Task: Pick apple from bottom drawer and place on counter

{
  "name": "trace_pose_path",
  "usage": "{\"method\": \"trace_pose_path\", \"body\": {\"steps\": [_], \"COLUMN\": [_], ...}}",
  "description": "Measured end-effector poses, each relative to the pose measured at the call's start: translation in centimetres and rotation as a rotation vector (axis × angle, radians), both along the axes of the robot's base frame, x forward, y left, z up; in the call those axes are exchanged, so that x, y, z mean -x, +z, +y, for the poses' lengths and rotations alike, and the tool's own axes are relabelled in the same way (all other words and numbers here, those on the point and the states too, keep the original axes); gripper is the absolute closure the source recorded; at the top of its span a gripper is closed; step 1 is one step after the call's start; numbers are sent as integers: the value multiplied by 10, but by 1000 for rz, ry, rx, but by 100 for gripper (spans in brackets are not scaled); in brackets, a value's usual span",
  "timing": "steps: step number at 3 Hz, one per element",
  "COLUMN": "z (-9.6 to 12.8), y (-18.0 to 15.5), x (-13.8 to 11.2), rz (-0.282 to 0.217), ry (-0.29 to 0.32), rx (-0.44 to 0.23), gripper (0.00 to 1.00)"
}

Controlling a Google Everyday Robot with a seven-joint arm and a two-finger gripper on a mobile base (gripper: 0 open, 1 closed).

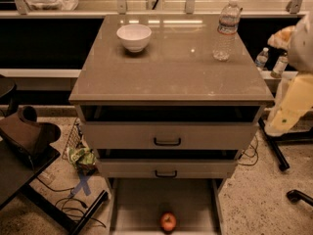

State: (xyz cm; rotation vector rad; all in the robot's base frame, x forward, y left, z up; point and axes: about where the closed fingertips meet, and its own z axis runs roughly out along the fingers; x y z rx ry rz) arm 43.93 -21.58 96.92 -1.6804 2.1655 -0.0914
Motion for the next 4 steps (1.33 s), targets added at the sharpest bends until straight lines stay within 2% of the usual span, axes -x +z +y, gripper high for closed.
{"method": "trace_pose_path", "body": {"steps": [1,2,3,4], "z": [-17,-29,-40,-35], "y": [-87,-133,-184,-191], "x": [19,21,24,23], "rz": [-13,-85,-165,-163], "ry": [17,2,68,70], "rx": [-190,-345,-469,-477], "gripper": [0,0,0,0]}}
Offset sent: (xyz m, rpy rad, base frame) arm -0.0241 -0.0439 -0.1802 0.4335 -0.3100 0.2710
